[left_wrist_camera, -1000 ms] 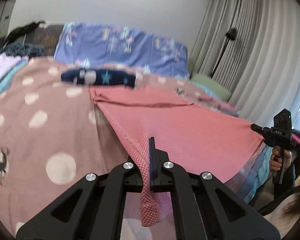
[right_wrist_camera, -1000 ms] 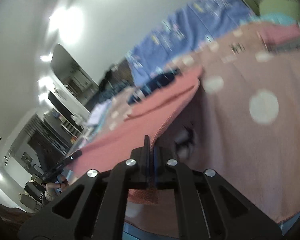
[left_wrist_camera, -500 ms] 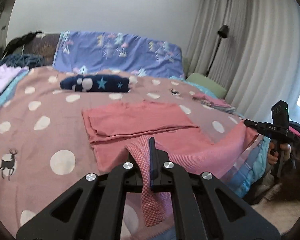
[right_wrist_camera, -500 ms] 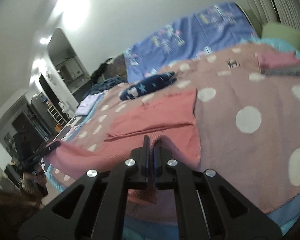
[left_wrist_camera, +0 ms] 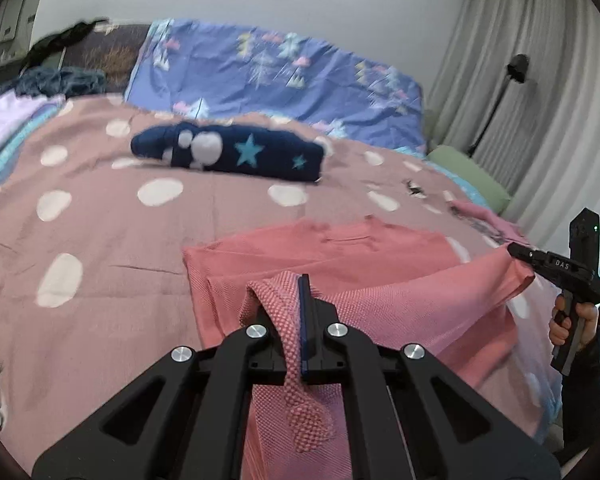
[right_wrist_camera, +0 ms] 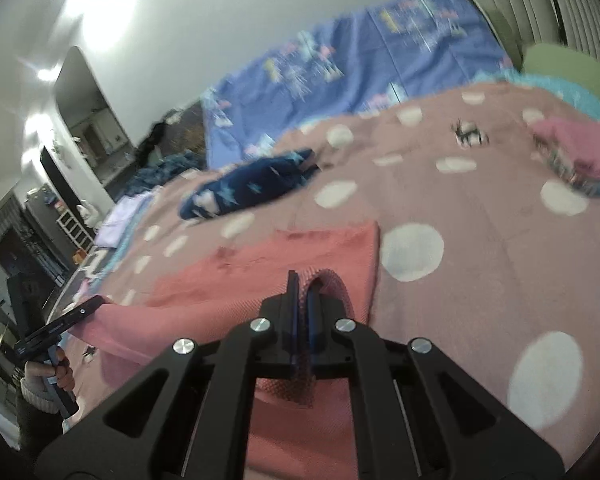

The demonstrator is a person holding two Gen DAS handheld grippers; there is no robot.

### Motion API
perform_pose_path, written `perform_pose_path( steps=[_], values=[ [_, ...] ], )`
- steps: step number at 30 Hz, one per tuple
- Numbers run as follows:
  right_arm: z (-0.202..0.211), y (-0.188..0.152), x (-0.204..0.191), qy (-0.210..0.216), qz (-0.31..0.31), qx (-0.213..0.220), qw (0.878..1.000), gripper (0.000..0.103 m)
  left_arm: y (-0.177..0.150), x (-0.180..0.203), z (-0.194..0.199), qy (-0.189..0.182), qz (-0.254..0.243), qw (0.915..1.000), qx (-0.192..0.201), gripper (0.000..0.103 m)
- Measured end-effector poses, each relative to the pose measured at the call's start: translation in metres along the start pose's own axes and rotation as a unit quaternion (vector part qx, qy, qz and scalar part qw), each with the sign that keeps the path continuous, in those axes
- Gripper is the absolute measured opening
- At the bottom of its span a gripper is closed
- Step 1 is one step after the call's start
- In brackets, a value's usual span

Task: Fold small clothes
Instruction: 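Fold the held hem over toward the collar with both grippers, then release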

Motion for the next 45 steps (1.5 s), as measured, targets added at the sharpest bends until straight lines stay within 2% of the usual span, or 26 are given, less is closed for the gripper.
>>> perform_pose_path(
  steps=[3,6,9,14,18,19,20,21,24,27,29,30,31,32,34,36,38,39,40,42,44,45],
  values=[
    [-0.044,-0.006,0.024,-0.021,-0.032,-0.043,0.998,0.004,-0.009,-0.018,-0.045,-0.002,0.033,0.9985,-0.043,0.002],
    [-0.061,-0.015,0.038,-0.023,-0.054,-0.063,0.996,0.009,-0.021,-0.030,-0.066,-0.008,0.056,0.9963,-0.065,0.002],
    [-0.057,-0.018,0.040,-0.011,-0.055,-0.069,0.996,0.013,-0.026,-0.037,-0.063,-0.032,0.076,0.9946,-0.063,0.003],
    [-0.031,-0.028,0.029,0.012,-0.035,-0.080,0.996,0.022,-0.032,-0.033,-0.036,-0.047,0.068,0.9950,-0.057,0.012],
    [-0.017,-0.043,0.017,0.012,-0.009,-0.098,0.995,0.022,-0.046,-0.026,-0.025,-0.057,0.061,0.9935,-0.077,0.012],
    [-0.018,-0.046,0.017,0.011,-0.007,-0.103,0.995,0.015,-0.050,-0.025,-0.026,-0.057,0.060,0.9929,-0.085,0.012],
    [-0.020,-0.048,0.016,0.011,-0.005,-0.109,0.994,0.002,-0.051,-0.025,-0.027,-0.057,0.060,0.9927,-0.087,0.010],
    [-0.023,-0.048,0.016,0.011,-0.006,-0.112,0.994,0.002,-0.051,-0.025,-0.027,-0.060,0.063,0.9923,-0.088,0.004],
    [-0.026,-0.032,0.018,0.030,-0.028,-0.094,0.995,0.002,-0.032,-0.027,-0.025,-0.076,0.085,0.9913,-0.065,0.004],
    [-0.031,0.010,0.021,0.051,-0.052,-0.051,0.996,0.002,0.009,-0.035,-0.030,-0.050,0.093,0.9942,-0.022,0.005],
    [-0.042,0.039,0.028,0.059,-0.074,-0.029,0.995,0.004,0.033,-0.048,-0.044,-0.007,0.111,0.9938,0.002,0.014],
    [-0.050,0.052,0.035,0.051,-0.088,-0.022,0.995,0.008,0.042,-0.056,-0.053,0.021,0.124,0.9920,0.006,0.036],
    [-0.056,0.059,0.042,0.029,-0.096,-0.018,0.995,0.018,0.047,-0.062,-0.060,0.048,0.131,0.9902,0.004,0.050],
    [-0.061,0.063,0.047,0.007,-0.097,-0.022,0.995,0.033,0.049,-0.065,-0.064,0.056,0.131,0.9898,0.002,0.050],
    [-0.061,0.063,0.045,0.009,-0.078,-0.025,0.997,0.039,0.048,-0.064,-0.066,0.047,0.121,0.9915,-0.001,0.057],
    [-0.061,0.057,0.042,-0.001,-0.036,-0.028,0.999,0.039,0.041,-0.065,-0.069,0.047,0.103,0.9936,-0.008,0.063],
    [-0.067,0.051,0.046,-0.018,-0.015,-0.039,0.999,0.038,0.032,-0.068,-0.076,0.049,0.097,0.9937,-0.028,0.063],
    [-0.073,0.049,0.049,-0.019,-0.015,-0.047,0.999,0.035,0.029,-0.070,-0.083,0.050,0.099,0.9929,-0.043,0.063],
    [-0.078,0.048,0.051,-0.017,-0.019,-0.054,0.998,0.028,0.027,-0.072,-0.087,0.051,0.099,0.9925,-0.050,0.063],
    [-0.089,0.048,0.052,-0.011,-0.020,-0.064,0.998,0.024,0.024,-0.070,-0.096,0.048,0.088,0.9931,-0.061,0.063],
    [-0.097,0.047,0.050,-0.013,-0.013,-0.071,0.997,0.024,0.023,-0.067,-0.102,0.048,0.071,0.9940,-0.067,0.061],
    [-0.102,0.046,0.050,-0.011,-0.011,-0.077,0.997,0.024,0.023,-0.064,-0.104,0.050,0.060,0.9945,-0.069,0.056]
  ],
)
Point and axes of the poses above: each gripper's, at about its wrist camera, not at the fingertips, and z roughly against the way its jaws point, x to its right, y to its top, the point moved 4 cm from there along -z, roughly the way its jaws point, and after that the axes turned 3 degrees about y, right-handed, at the moved point
